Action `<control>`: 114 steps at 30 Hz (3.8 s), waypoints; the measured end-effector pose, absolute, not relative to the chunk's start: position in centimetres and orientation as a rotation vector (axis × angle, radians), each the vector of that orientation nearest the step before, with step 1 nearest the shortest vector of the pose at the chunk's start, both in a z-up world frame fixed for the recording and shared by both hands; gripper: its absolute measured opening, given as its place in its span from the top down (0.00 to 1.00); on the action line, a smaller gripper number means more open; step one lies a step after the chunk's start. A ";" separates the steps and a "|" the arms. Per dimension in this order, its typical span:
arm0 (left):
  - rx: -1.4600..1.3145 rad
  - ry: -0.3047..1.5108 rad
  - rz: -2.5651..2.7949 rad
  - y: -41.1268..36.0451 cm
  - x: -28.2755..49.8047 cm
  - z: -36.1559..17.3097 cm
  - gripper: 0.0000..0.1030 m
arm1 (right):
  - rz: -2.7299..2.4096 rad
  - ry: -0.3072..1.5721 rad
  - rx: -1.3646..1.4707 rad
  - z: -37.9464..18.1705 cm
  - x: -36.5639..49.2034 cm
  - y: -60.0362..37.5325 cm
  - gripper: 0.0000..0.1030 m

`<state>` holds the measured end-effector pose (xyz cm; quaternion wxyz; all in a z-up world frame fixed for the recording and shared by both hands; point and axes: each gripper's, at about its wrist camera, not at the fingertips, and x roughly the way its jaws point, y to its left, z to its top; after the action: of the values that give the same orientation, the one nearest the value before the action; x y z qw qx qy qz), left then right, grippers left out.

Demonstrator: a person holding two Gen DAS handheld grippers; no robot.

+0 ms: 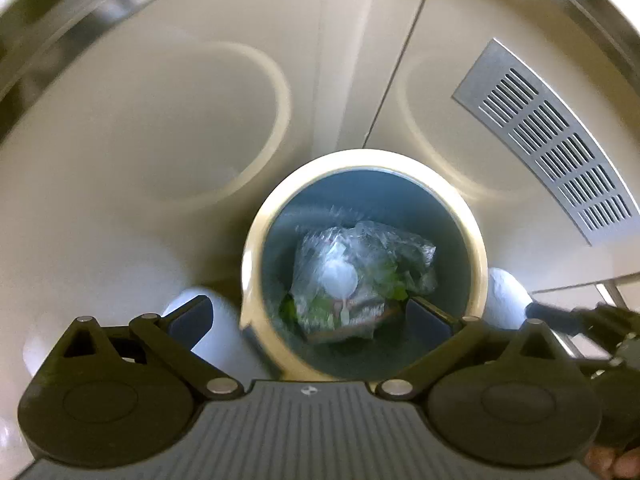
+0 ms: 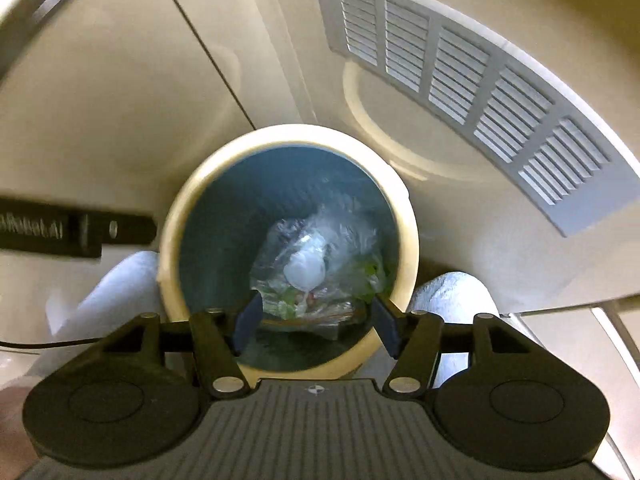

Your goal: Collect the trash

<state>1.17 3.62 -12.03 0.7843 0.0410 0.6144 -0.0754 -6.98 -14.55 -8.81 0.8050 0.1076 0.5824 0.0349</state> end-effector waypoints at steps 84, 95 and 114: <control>0.137 1.111 -0.168 5.6 -6.2 -5.9 0.00 | 0.168 0.999 0.034 -1.6 -12.9 -10.9 0.20; 0.148 1.117 -0.171 5.4 -6.1 -6.1 0.00 | 0.172 1.021 0.046 -2.3 -13.0 -10.8 0.19; 0.168 1.158 -0.179 5.1 -5.6 -7.0 0.00 | 0.174 1.085 0.103 -3.8 -12.1 -11.6 0.18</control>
<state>-5.59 5.06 -6.95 0.8299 0.0792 0.5459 -0.0842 -12.14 -11.61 -3.75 0.8517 0.0491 0.5152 0.0824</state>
